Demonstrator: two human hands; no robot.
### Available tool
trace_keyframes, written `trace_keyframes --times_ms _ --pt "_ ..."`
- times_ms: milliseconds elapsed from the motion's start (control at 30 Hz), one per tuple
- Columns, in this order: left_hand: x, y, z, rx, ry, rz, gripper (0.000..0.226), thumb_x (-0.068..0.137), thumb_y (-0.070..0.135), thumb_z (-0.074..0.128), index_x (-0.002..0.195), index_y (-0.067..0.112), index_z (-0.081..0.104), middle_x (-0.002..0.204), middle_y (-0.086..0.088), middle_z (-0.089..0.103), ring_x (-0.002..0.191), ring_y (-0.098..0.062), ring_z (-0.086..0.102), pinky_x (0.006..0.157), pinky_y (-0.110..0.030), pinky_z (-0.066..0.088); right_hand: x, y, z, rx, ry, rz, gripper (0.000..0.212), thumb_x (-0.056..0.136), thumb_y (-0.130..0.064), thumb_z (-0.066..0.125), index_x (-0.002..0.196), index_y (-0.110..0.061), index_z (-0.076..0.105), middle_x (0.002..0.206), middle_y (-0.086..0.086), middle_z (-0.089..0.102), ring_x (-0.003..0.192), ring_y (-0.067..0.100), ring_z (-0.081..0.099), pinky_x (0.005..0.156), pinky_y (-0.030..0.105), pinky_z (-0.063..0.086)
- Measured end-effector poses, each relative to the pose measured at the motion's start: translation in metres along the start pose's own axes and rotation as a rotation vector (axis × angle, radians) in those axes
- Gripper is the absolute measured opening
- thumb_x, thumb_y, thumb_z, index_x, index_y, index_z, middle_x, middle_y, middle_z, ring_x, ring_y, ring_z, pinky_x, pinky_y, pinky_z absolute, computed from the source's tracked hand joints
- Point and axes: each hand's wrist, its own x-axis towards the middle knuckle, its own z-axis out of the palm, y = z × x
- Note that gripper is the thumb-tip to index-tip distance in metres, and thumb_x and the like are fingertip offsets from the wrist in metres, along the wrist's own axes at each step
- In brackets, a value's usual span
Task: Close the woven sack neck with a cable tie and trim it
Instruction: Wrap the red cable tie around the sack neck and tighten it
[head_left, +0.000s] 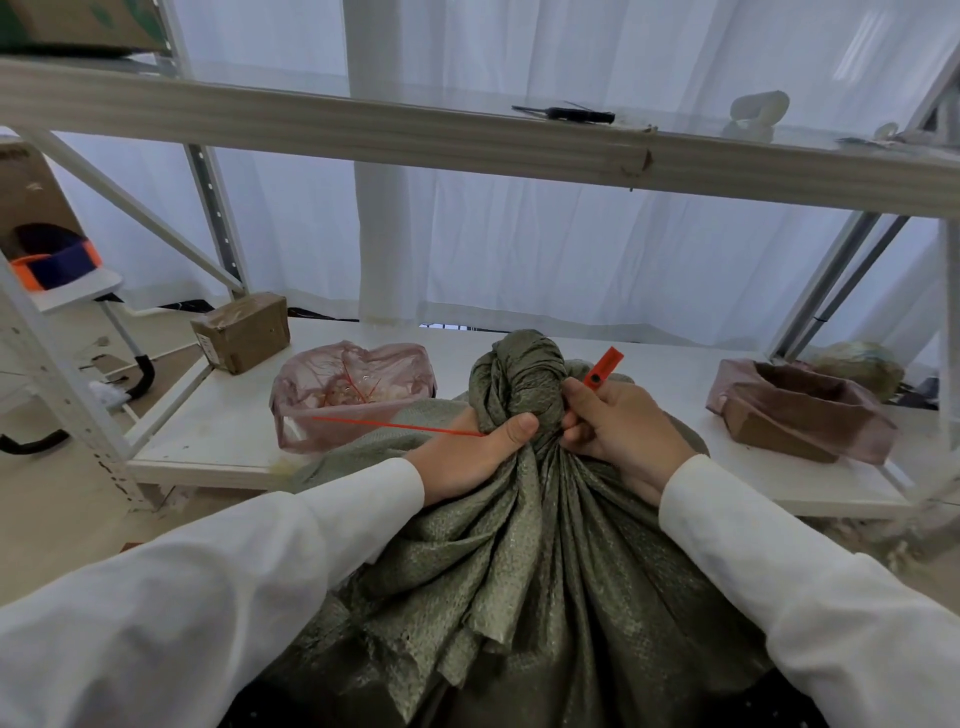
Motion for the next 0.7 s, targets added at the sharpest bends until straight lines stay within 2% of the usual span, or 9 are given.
trace_keyframes --times_ms 100,200,300,367,467,533,600,633,700 --pt "-0.003 0.001 -0.001 0.009 0.004 0.02 0.037 0.094 0.029 0.041 0.129 0.019 0.046 0.116 0.012 0.051 0.111 -0.001 0.045 0.086 0.0 0.037 -0.003 -0.012 -0.011 0.144 -0.16 0.179 0.019 0.096 -0.012 0.045 0.081 -0.006 0.055 0.052 0.001 0.06 0.042 0.006 0.058 0.055 0.023 0.058" --pt "-0.005 0.001 0.003 0.017 0.035 0.049 0.036 0.094 0.025 0.045 0.129 0.017 0.047 0.113 0.016 0.05 0.109 0.003 0.044 0.077 0.012 0.029 -0.006 -0.011 -0.018 0.147 -0.216 0.219 0.015 0.095 -0.009 0.046 0.084 -0.006 0.055 0.054 0.002 0.063 0.046 0.008 0.062 0.057 0.025 0.059" --pt "-0.005 0.0 0.006 0.04 0.076 0.092 0.036 0.091 0.026 0.051 0.126 0.017 0.05 0.11 0.016 0.052 0.101 0.006 0.048 0.076 0.011 0.03 -0.006 -0.007 -0.012 -0.017 -0.145 0.14 0.017 0.096 -0.01 0.045 0.082 -0.008 0.055 0.065 0.005 0.058 0.043 0.003 0.059 0.054 0.019 0.057" --pt "-0.005 -0.002 0.007 0.041 0.097 0.126 0.032 0.09 0.024 0.054 0.121 0.021 0.051 0.106 0.018 0.055 0.092 0.02 0.05 0.081 0.004 0.036 -0.005 -0.005 -0.009 -0.138 -0.107 0.061 0.019 0.096 -0.01 0.045 0.081 -0.01 0.056 0.068 0.005 0.057 0.043 0.001 0.057 0.051 0.015 0.054" --pt "-0.006 -0.005 0.007 0.042 0.111 0.184 0.03 0.089 0.019 0.056 0.119 0.018 0.051 0.103 0.022 0.054 0.088 0.034 0.044 0.077 0.008 0.032 -0.005 -0.002 -0.009 -0.186 -0.058 -0.034 0.021 0.096 -0.007 0.045 0.08 -0.012 0.058 0.068 0.005 0.059 0.045 0.002 0.057 0.05 0.015 0.053" --pt "-0.008 -0.007 0.006 0.062 0.107 0.21 0.033 0.087 0.033 0.057 0.118 0.023 0.051 0.108 0.019 0.055 0.094 0.032 0.044 0.079 0.008 0.031 -0.006 -0.001 -0.011 -0.172 -0.03 -0.092 0.018 0.094 -0.005 0.047 0.085 -0.01 0.062 0.071 0.007 0.063 0.049 0.004 0.06 0.051 0.016 0.053" --pt "-0.01 -0.007 0.006 0.081 0.115 0.236 0.05 0.079 0.059 0.053 0.117 0.027 0.052 0.113 0.017 0.057 0.103 0.025 0.046 0.085 0.005 0.031 -0.007 -0.002 -0.012 -0.198 -0.001 -0.163 0.015 0.092 -0.005 0.051 0.095 -0.005 0.066 0.078 0.01 0.068 0.059 0.009 0.064 0.056 0.019 0.054" --pt "-0.01 -0.009 0.007 0.095 0.117 0.263 0.063 0.074 0.069 0.049 0.118 0.025 0.054 0.116 0.013 0.059 0.107 0.019 0.048 0.089 0.001 0.033 -0.007 -0.003 -0.012 -0.194 0.006 -0.191 0.015 0.09 -0.004 0.054 0.097 -0.002 0.067 0.081 0.012 0.07 0.063 0.012 0.065 0.058 0.02 0.055" --pt "-0.008 -0.012 0.009 0.14 0.099 0.305 0.081 0.07 0.077 0.044 0.122 0.016 0.055 0.121 0.001 0.06 0.117 0.001 0.051 0.098 -0.011 0.036 -0.009 -0.005 -0.014 -0.167 -0.002 -0.225 0.015 0.086 0.0 0.058 0.098 0.003 0.067 0.08 0.011 0.07 0.06 0.006 0.065 0.055 0.015 0.052"
